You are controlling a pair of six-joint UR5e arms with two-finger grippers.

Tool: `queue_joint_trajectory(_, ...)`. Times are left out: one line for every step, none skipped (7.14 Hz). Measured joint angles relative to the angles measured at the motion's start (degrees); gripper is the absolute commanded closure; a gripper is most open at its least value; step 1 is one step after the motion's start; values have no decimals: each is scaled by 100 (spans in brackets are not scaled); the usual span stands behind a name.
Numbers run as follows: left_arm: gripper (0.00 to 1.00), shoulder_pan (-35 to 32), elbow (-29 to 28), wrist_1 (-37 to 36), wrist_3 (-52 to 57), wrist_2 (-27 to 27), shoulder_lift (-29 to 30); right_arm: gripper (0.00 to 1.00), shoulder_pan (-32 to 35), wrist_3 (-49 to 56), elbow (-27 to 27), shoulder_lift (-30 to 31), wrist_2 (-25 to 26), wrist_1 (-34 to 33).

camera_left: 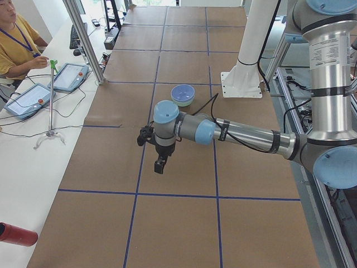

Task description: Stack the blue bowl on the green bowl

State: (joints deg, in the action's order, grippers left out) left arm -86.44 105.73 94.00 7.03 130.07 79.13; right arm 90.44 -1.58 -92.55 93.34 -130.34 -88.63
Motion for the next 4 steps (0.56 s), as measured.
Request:
queue_joint_trajectory(0, -296, -147, 1, 233, 263, -160, 0, 0, 0, 0, 0, 0, 2)
queue_joint_trajectory(0, -418, -211, -2, 314, 421, -262, 0, 0, 0, 0, 0, -2, 3)
queue_joint_trajectory(0, -460, -236, 3, 342, 434, -326, 0, 0, 0, 0, 0, -4, 4)
queue_joint_trajectory(0, -473, -245, 11, 354, 435, -351, 0, 0, 0, 0, 0, -2, 4)
